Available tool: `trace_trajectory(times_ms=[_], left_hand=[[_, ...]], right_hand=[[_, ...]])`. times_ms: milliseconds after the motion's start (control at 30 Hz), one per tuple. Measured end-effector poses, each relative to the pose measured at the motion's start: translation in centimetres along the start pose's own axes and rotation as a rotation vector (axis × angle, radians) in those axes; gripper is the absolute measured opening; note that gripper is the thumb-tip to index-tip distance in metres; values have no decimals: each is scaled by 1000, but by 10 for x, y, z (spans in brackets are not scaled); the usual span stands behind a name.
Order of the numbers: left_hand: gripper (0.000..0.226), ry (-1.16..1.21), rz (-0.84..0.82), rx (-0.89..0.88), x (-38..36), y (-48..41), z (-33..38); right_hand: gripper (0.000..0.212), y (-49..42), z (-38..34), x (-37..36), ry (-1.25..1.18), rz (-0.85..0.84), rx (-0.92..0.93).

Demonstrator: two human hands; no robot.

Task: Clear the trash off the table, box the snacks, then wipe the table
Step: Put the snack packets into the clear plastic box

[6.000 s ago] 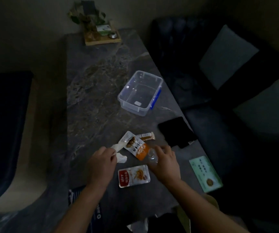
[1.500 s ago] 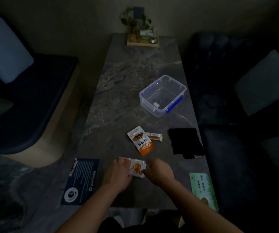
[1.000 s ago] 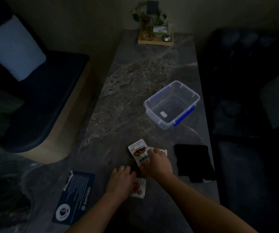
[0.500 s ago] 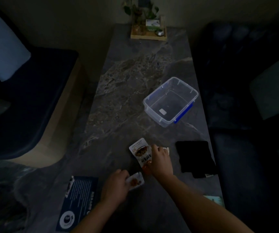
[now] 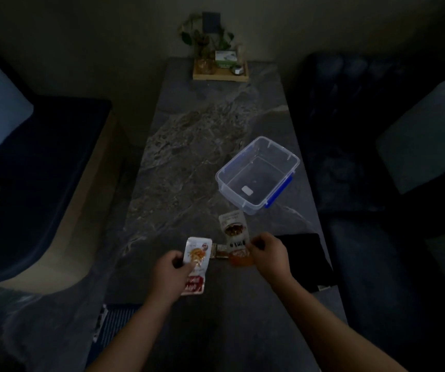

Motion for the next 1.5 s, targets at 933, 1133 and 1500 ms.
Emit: trace_trajectory(times_ms=[933,1133,1500], left_hand=[[34,264,18,-52,-99,-172,192],[22,68,48,-237,-84,-150,159],[31,-602,-11,-441,-61,-27,22]], right_hand=[[14,-150,-75,93,-235,270,-78],[15,-129,-52,87,-149,249,-3],[17,-46,-20,-9,421,-173,205]])
Point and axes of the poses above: each hand's wrist, its own y-axis away from the middle knuckle, its own x-axis out of the back of the hand, z = x × y, the point moved 9 cm from there along -y, towards the middle knuckle, and after that the axes turned 7 degrees about -x, right-handed, at the moved point
